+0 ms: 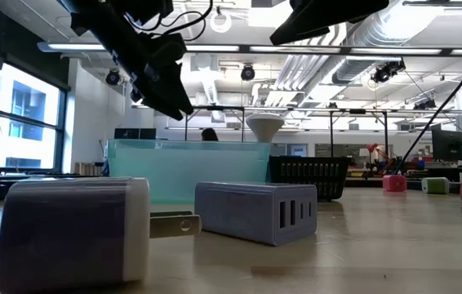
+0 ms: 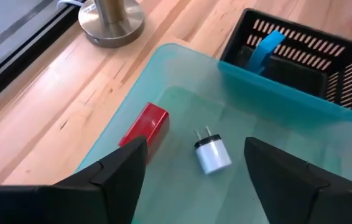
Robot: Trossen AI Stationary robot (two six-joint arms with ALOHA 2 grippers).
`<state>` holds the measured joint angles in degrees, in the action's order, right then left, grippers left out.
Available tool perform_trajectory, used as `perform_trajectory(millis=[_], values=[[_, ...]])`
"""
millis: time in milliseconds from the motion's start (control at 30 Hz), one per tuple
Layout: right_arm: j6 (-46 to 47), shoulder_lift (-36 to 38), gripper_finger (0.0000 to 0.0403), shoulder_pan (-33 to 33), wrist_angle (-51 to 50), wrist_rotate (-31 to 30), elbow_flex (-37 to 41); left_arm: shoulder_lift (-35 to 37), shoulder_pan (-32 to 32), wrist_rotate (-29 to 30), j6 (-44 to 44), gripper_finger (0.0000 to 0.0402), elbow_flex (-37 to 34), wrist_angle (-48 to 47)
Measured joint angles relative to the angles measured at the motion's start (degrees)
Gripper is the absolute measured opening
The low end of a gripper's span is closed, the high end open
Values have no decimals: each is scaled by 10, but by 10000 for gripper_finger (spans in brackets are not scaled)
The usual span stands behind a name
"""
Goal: Pick & Place Office items
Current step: Put the violet digital clock into the black bin
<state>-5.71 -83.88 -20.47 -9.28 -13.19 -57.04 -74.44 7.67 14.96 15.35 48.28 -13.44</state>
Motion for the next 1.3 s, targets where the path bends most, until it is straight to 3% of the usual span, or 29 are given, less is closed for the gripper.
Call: perform_trajectory(millis=[200, 367, 700, 900, 1133, 1300], values=[[-1, 0, 222, 0, 0, 0, 0, 15, 21, 0, 44, 311, -1, -5], [0, 0, 222, 0, -4, 0, 0, 51, 65, -28, -4, 314, -1, -22], [-3, 0, 222, 0, -5, -1, 0, 55, 238, -39, 130, 314, 0, -133], [-2, 0, 222, 0, -9, 2, 0, 41, 326, -54, 143, 314, 0, -162], [-1, 0, 222, 0, -12, 3, 0, 24, 338, -65, 64, 317, 0, -161], [-1, 0, 222, 0, -14, 3, 0, 18, 325, -65, 33, 342, 0, -161]])
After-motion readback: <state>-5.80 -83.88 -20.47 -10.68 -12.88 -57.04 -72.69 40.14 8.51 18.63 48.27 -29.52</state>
